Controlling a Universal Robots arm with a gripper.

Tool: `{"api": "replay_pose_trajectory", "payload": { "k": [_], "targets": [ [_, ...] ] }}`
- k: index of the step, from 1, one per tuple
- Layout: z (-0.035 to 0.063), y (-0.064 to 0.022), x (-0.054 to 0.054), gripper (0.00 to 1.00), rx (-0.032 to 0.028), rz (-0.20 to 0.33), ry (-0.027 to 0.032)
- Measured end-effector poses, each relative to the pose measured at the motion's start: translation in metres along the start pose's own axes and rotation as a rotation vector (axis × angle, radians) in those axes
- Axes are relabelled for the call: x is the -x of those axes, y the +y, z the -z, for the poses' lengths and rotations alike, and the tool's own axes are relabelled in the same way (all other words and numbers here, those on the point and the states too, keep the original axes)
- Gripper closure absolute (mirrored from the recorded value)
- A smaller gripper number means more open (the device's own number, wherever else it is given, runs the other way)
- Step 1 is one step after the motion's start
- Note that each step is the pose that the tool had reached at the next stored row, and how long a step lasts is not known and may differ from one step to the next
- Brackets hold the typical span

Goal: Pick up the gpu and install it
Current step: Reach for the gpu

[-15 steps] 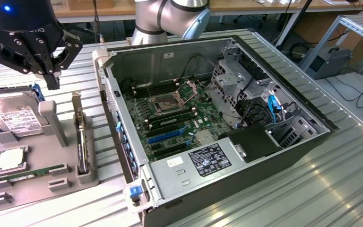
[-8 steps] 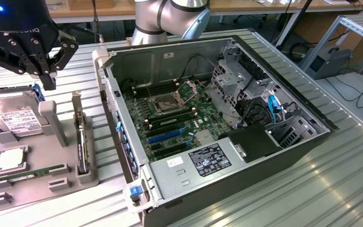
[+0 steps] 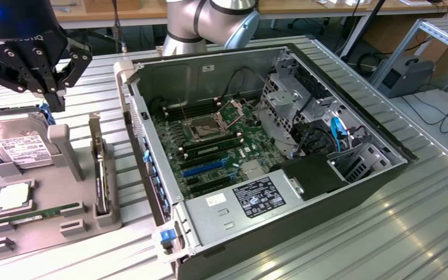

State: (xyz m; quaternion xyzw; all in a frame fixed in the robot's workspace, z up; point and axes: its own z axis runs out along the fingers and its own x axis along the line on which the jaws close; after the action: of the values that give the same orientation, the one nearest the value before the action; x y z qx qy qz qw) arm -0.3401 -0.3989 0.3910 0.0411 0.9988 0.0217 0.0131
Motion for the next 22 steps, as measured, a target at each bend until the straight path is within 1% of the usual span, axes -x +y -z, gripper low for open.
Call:
{"api": "replay_pose_trajectory", "payload": {
  "k": [5,15,17,22],
  "targets": [
    [0.0001,-0.0008,0.000,0.89,-0.0001,0.000,0.0001],
    [0.0004,-0.0082,0.001,0.89,-0.0004,0.000,0.0000],
    [0.0004,-0.0101,0.001,0.89,-0.0013,0.000,-0.0002],
    [0.0006,-0.0153,0.001,0.89,-0.0059,0.000,-0.0005]
  ]
}}
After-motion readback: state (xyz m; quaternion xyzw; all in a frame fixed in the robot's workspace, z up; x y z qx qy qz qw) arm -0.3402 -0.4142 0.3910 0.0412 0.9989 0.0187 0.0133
